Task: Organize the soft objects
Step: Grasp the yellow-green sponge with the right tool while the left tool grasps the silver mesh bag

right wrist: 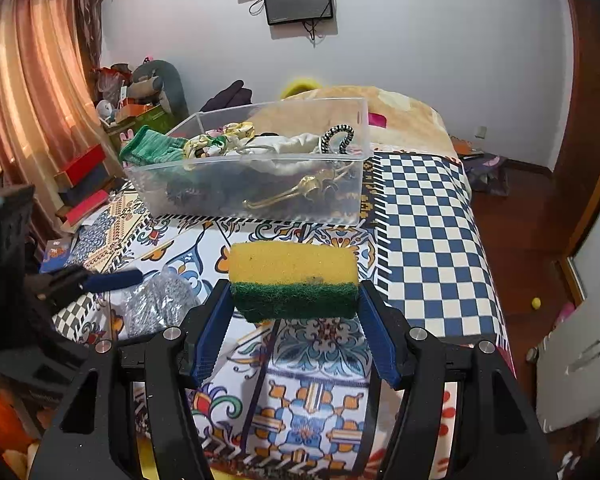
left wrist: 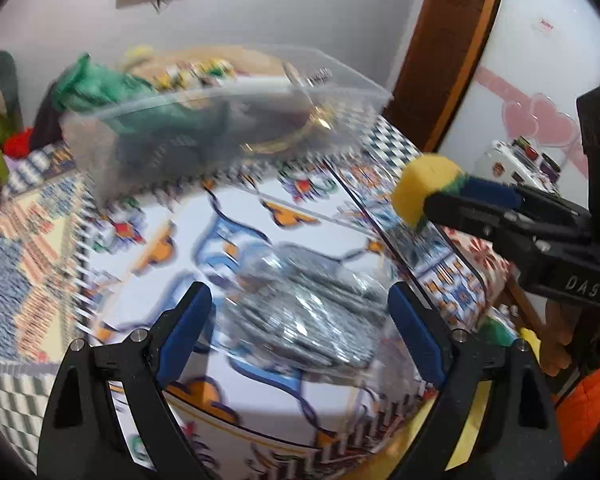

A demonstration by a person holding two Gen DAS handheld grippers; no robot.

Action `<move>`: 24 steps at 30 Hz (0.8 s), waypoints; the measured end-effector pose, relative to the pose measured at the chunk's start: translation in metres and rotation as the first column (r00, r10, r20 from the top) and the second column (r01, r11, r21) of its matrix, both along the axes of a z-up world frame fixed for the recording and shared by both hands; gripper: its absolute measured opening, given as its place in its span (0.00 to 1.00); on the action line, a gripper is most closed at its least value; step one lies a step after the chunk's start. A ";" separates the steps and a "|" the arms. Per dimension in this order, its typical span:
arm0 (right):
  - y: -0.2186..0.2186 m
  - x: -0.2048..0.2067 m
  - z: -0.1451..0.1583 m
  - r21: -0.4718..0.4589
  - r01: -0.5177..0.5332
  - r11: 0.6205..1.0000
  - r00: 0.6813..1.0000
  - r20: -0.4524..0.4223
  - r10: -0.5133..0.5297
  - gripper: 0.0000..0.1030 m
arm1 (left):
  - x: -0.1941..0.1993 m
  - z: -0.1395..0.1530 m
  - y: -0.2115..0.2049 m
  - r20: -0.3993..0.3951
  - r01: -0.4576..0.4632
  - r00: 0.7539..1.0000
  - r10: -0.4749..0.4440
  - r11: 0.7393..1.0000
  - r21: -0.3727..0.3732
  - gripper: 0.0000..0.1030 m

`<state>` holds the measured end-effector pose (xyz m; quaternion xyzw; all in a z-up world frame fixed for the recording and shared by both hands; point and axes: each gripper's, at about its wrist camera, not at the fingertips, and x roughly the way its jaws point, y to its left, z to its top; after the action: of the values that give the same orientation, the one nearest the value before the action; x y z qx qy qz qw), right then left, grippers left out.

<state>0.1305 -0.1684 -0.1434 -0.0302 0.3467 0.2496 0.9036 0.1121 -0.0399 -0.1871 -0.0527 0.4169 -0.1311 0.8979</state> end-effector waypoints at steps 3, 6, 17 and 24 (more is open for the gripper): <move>-0.001 -0.002 0.002 0.004 0.002 1.000 1.000 0.006 -0.002 0.57 | -0.003 -0.004 -0.004 0.008 -0.005 1.000 0.005 1.000 0.018 0.88; -0.002 -0.004 0.003 0.012 0.003 1.000 1.000 0.008 -0.003 0.57 | -0.006 -0.004 -0.007 0.031 -0.007 1.000 0.005 0.999 0.035 0.81; 0.000 -0.003 0.009 0.022 0.005 1.000 1.000 0.022 -0.006 0.57 | -0.005 0.009 0.004 0.090 -0.043 0.995 0.037 0.997 0.067 0.50; 0.006 0.006 0.026 0.025 0.000 1.000 0.998 0.068 -0.001 0.57 | 0.004 0.042 0.020 0.169 -0.083 0.983 0.074 0.995 0.046 0.50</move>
<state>0.1364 -0.1621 -0.1171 -0.0272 0.3127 0.2526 0.9153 0.1161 -0.0199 -0.1451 -0.0341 0.3410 -0.0884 0.9353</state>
